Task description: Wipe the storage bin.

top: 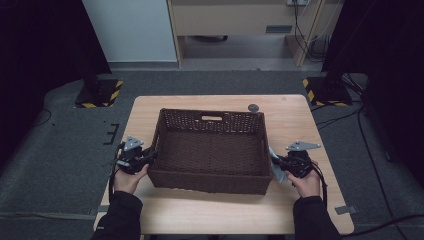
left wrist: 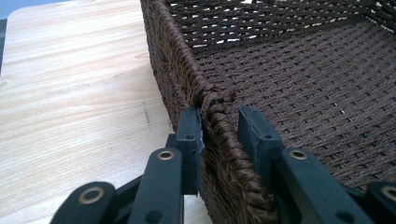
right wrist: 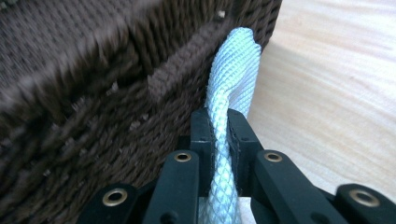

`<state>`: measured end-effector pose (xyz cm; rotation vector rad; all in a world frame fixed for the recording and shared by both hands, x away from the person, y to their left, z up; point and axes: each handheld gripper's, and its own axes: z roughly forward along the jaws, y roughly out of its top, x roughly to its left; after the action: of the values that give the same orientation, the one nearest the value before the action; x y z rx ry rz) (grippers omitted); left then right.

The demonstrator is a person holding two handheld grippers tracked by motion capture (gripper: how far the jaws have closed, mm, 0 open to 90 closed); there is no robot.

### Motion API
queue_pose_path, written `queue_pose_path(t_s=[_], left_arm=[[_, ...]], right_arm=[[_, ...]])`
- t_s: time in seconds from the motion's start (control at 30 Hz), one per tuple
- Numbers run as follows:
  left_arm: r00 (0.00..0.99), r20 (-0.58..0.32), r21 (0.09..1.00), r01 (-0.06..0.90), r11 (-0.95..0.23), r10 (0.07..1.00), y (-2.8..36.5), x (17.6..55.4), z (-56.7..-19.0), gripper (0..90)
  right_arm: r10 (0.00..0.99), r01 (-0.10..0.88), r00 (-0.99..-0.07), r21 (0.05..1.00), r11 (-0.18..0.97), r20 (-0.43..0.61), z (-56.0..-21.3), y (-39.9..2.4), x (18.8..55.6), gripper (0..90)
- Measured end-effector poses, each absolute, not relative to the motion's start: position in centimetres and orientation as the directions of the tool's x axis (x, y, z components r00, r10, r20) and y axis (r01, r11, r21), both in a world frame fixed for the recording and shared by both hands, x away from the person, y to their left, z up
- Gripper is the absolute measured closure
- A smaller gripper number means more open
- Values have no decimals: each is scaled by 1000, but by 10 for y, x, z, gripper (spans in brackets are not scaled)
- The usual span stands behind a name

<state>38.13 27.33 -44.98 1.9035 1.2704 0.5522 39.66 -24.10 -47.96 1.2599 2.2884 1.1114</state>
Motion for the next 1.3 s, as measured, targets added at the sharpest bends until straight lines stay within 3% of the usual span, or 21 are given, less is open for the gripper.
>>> queue_pose_path(t_s=[0.13, 0.3, 0.43, 0.6, 0.7, 0.87, 0.93, 1.1, 1.3], left_arm=[[391, -87, 794, 583, -174, 916, 272, 380, -451, 700], [368, -69, 791, 586, -174, 927, 268, 381, -450, 702], [353, -64, 791, 588, -168, 933, 265, 383, -450, 701], [352, -57, 796, 580, -171, 934, 264, 383, -450, 673], [345, -45, 795, 580, -175, 938, 266, 383, -450, 588], [366, -25, 802, 563, -200, 930, 269, 380, -448, 505], [382, -13, 797, 563, -221, 924, 268, 377, -448, 507], [397, -7, 792, 562, -238, 918, 264, 374, -448, 549], [393, -19, 787, 572, -229, 919, 264, 374, -449, 637]], right_arm=[[813, 579, -573, 753, 313, 102, -477, -239, 396, 835], [804, 474, -583, 853, 217, 119, -450, -249, 388, 835], [795, 448, -595, 870, 205, 119, -445, -251, 385, 835], [804, 547, -585, 782, 298, 103, -469, -246, 394, 836], [817, 616, -568, 709, 342, 101, -488, -241, 399, 836], [821, 626, -563, 695, 353, 90, -490, -238, 400, 835], [822, 569, -558, 773, 279, 114, -469, -246, 392, 835], [807, 490, -576, 845, 214, 129, -447, -254, 378, 836], [800, 521, -585, 817, 246, 132, -459, -251, 368, 836]])
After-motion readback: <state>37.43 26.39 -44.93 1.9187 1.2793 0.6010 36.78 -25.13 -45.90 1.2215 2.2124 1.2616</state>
